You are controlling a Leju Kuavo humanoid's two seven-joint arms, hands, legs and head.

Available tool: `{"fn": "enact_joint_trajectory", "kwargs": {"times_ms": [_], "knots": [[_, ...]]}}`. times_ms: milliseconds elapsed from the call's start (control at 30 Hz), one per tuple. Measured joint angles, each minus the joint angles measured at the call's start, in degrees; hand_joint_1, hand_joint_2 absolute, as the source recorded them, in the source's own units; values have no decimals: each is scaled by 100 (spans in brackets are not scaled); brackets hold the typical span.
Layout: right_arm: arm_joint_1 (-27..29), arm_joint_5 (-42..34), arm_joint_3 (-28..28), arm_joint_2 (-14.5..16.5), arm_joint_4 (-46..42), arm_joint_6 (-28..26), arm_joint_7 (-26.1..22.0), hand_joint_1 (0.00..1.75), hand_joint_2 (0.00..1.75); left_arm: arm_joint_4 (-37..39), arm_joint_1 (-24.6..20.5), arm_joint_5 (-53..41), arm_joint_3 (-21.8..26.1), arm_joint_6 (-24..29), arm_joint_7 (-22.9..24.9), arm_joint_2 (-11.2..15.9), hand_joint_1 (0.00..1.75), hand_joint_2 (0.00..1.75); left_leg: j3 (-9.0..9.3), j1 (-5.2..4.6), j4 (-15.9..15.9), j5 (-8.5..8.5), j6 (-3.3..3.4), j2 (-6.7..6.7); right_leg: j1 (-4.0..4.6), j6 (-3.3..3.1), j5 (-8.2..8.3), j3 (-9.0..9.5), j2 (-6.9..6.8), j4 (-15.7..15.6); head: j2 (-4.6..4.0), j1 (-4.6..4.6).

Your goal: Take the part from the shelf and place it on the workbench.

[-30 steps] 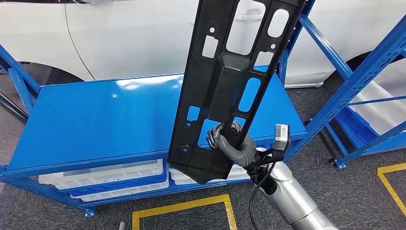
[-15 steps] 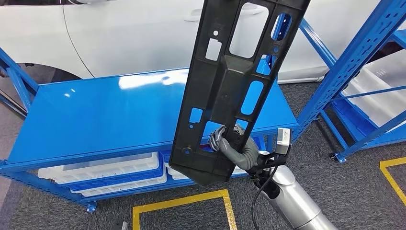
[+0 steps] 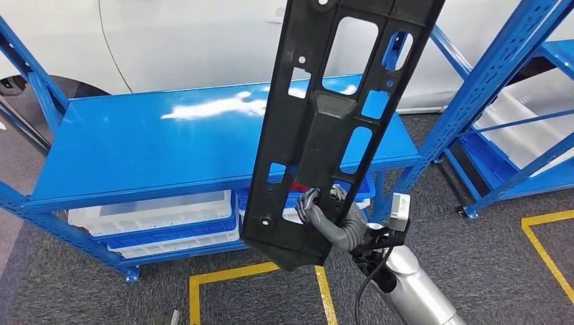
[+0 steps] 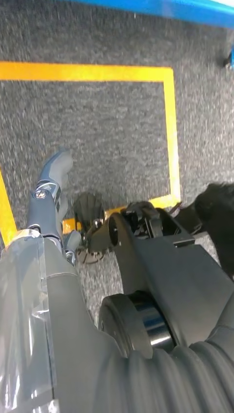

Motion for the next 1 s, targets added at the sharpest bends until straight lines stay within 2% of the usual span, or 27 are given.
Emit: {"fn": "enact_joint_trajectory", "kwargs": {"times_ms": [33, 67, 100, 133, 167, 233, 267, 300, 367, 400, 433, 467, 500, 533, 567, 600, 633, 667, 733, 767, 800, 867, 900, 933, 967, 1000], "knots": [[4, 15, -18, -1, -9, 1, -1, 175, 175, 0, -1, -1, -9, -2, 1, -1, 0, 175, -68, -3, 19, 47, -12, 0, 7, -33, 98, 318, 0, -387, 0, 0], [4, 30, -37, -1, -26, 2, -1, 175, 175, 0, -2, -2, -17, -5, 1, -2, 0, 175, -124, -12, 34, 92, -32, -2, 25, -73, 112, 639, -1, -841, 0, 0], [6, 40, -54, -2, -49, 4, -2, 175, 175, 0, -3, -2, -22, -10, -1, -4, 0, 175, -154, -16, 32, 136, -59, -3, 45, -113, 104, 872, -2, -1184, 0, -1], [4, 46, -67, -2, -72, 6, -6, 175, 175, 0, -6, -3, -25, -15, -2, -5, 0, 175, -167, -16, 25, 183, -90, -3, 67, -148, 70, 1011, -2, -1418, 0, -1], [2, 50, -74, -2, -89, 9, -9, 175, 175, 0, -8, -4, -27, -22, -3, -8, 0, 175, -173, -14, 6, 231, -123, -2, 88, -179, 62, 1040, -1, -1506, 0, -2], [2, 52, -79, -2, -103, 10, -13, 175, 175, 0, -7, -6, -29, -32, -3, -10, 0, 175, -193, -8, -20, 293, -185, -7, 81, -248, 178, 983, -13, -1545, 0, -2], [5, 54, -80, -1, -109, 10, -11, 175, 175, 0, -4, -7, -29, -36, -2, -10, 0, 175, -240, -8, 44, 188, -210, -13, 66, -293, 256, 927, -24, -1571, 0, -2], [9, 55, -81, -1, -116, 10, -10, 175, 175, 0, -1, -7, -29, -37, -2, -10, 0, 175, -312, -7, 208, -25, -234, -18, 47, -330, 343, 858, -36, -1601, 0, -2], [17, 56, -81, 0, -128, 11, -11, 175, 175, 0, -2, -8, -30, -44, -2, -9, 0, 175, -496, 10, 874, -650, -276, -20, 35, -371, 503, 678, -44, -1616, 0, -2], [26, 56, -81, 0, -131, 11, -11, 175, 175, 0, -2, -8, -31, -49, -2, -9, 0, 175, -559, 17, 1255, -859, -298, -20, 36, -369, 573, 586, -46, -1610, 0, -2], [37, 56, -81, 0, -131, 11, -11, 175, 175, 0, -2, -8, -31, -55, -3, -8, 0, 175, -566, 24, 1546, -929, -316, -19, 37, -363, 644, 489, -48, -1601, 0, -2], [48, 56, -81, 0, -131, 11, -10, 175, 175, 0, -2, -8, -32, -58, -3, -5, 0, 175, -493, 30, 1665, -857, -329, -19, 35, -352, 713, 390, -49, -1587, 0, -2], [56, 56, -81, 0, -131, 11, -10, 175, 175, 0, -3, -7, -32, -61, -3, -2, 0, 175, -320, 39, 1574, -702, -335, -19, 32, -336, 779, 289, -49, -1566, 0, -2], [59, 55, -82, 0, -131, 14, -10, 175, 175, 0, -7, -4, -32, -62, -3, 2, 0, 175, -59, 48, 1298, -553, -334, -19, 29, -316, 839, 194, -47, -1539, 0, -2], [59, 54, -85, 0, -132, 19, -10, 175, 175, 0, -16, -1, -32, -63, -3, 5, 0, 175, 270, 49, 876, -522, -328, -21, 32, -289, 889, 110, -43, -1504, 0, -2], [55, 52, -94, 0, -132, 23, -10, 175, 175, 0, -26, 4, -32, -63, -4, 5, 0, 175, 564, 44, 462, -569, -304, -30, 35, -259, 936, 51, -41, -1470, 0, -2], [47, 50, -104, 0, -132, 28, -10, 175, 175, 0, -32, 8, -32, -62, -6, 6, 0, 175, 759, 37, 154, -651, -277, -38, 40, -227, 982, 21, -41, -1449, 0, -1], [36, 45, -114, 1, -132, 32, -11, 175, 175, 0, -34, 10, -32, -62, -8, 6, 0, 175, 856, 22, -27, -725, -242, -46, 43, -190, 1034, 8, -41, -1444, 0, -1], [18, 37, -133, 1, -131, 34, -14, 175, 175, 0, -26, 13, -32, -61, -14, 5, 0, 175, 796, 16, -70, -656, -153, -40, 27, -114, 1122, -3, -36, -1469, 0, -1], [13, 34, -145, 1, -130, 35, -13, 175, 175, 0, -27, 13, -32, -61, -15, 4, 0, 175, 740, 19, -71, -590, -103, -26, 16, -78, 1038, -45, -29, -1424, 0, -1], [11, 34, -156, 0, -128, 35, -9, 175, 175, 0, -30, 15, -32, -61, -16, 4, 0, 175, 672, 27, -81, -511, -59, -11, 5, -43, 831, -114, -22, -1273, 0, -1], [7, 34, -173, 1, -127, 35, -2, 175, 175, 0, -37, 16, -32, -61, -16, 3, 0, 175, 498, 28, -80, -349, -9, 9, -6, 11, 186, -313, -18, -617, 0, -1], [5, 34, -175, 1, -125, 35, -2, 175, 175, 0, -35, 18, -32, -61, -16, 3, 0, 175, 403, 23, -74, -272, -3, 13, -6, 31, -59, -397, -18, -204, 0, -1], [5, 34, -178, 1, -120, 35, -1, 175, 175, 0, -31, 18, -32, -61, -16, 3, 0, 175, 302, 17, -66, -199, -4, 14, -6, 40, -162, -433, -18, 135, 0, -1], [6, 34, -179, 1, -113, 35, 0, 175, 175, 0, -29, 18, -32, -61, -15, 3, 0, 175, 202, 11, -56, -129, -9, 15, -6, 38, -131, -389, -18, 320, 0, -1], [6, 34, -181, 0, -105, 35, 1, 175, 175, 0, -27, 18, -32, -61, -13, 4, 0, 175, 109, 4, -45, -66, -15, 15, -4, 24, -4, -247, -18, 297, 0, -2]]}}
